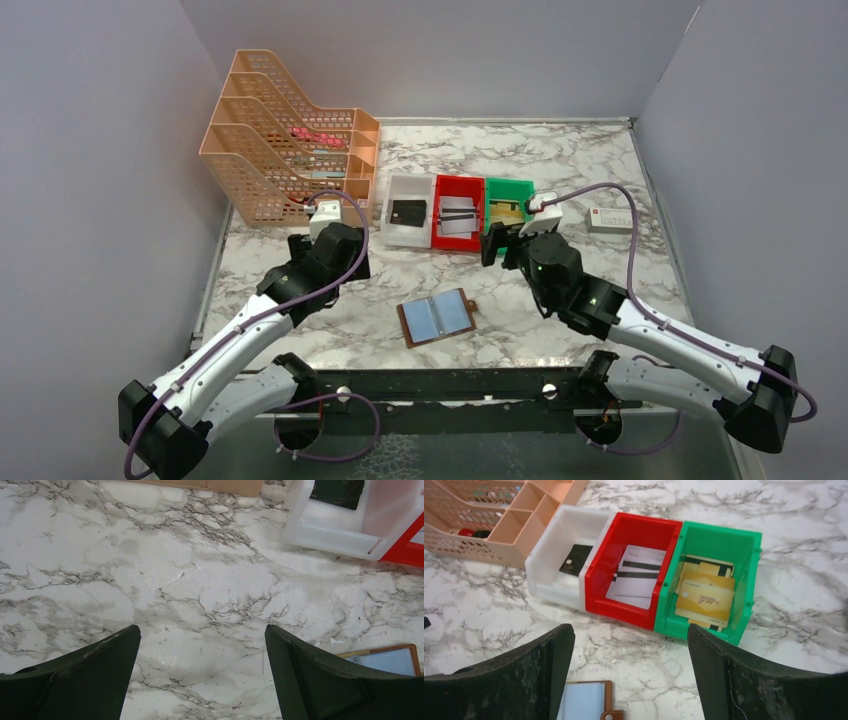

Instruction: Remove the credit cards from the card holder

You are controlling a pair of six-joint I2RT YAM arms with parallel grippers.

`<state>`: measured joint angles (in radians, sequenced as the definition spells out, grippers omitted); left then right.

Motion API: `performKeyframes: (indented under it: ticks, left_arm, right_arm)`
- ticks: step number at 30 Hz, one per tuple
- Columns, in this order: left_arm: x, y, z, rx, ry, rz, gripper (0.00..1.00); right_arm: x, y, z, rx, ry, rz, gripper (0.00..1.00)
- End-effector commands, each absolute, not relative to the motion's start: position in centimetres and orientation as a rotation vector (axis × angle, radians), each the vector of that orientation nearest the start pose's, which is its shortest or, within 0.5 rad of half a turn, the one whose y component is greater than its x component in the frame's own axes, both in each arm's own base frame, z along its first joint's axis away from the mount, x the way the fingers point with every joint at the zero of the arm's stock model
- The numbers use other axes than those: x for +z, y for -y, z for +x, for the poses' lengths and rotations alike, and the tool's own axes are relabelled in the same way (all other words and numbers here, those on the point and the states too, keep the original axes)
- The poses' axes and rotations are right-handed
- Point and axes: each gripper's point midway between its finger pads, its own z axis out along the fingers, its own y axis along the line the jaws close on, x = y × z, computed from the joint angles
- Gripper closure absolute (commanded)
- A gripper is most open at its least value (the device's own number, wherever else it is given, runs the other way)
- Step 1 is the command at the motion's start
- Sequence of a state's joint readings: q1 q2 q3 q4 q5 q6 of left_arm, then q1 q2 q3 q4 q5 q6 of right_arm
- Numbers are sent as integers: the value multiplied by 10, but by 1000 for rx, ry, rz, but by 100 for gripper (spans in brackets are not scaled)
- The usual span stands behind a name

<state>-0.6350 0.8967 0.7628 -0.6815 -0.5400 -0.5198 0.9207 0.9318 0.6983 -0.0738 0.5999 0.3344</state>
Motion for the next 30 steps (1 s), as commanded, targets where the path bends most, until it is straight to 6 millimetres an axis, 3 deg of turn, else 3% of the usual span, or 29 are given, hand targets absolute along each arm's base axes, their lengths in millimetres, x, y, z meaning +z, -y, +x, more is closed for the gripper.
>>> performKeyframes:
  ticks: [1,7,13,16,19,24,30]
  left_arm:
    - [187,74,254,93,-2125,-161,1]
    - [225,62,272,165,-1984,-212,1]
    - [255,46,289,256,-1904,-247,1]
    - [252,33,294,206,-1885,-310,1]
    - [232,33,290,148,-1926,-315,1]
    - [220,26,285,195,-1950,-331,1]
    - [219,15,280,244,-1928,-357,1]
  right_arm:
    - [243,-182,274,193,-1719,-142,11]
    - [255,-169,286,157,-1705,-77,6]
    - [248,-132,327,213,-1835,24,6]
    - [256,-119,330,197,-1808,38,6]
    - [261,-121,320,228,-1776,-19,6]
    - [234,-131,303,302,-1797,-114,5]
    - [211,-139,305,314,-1870,-140,6]
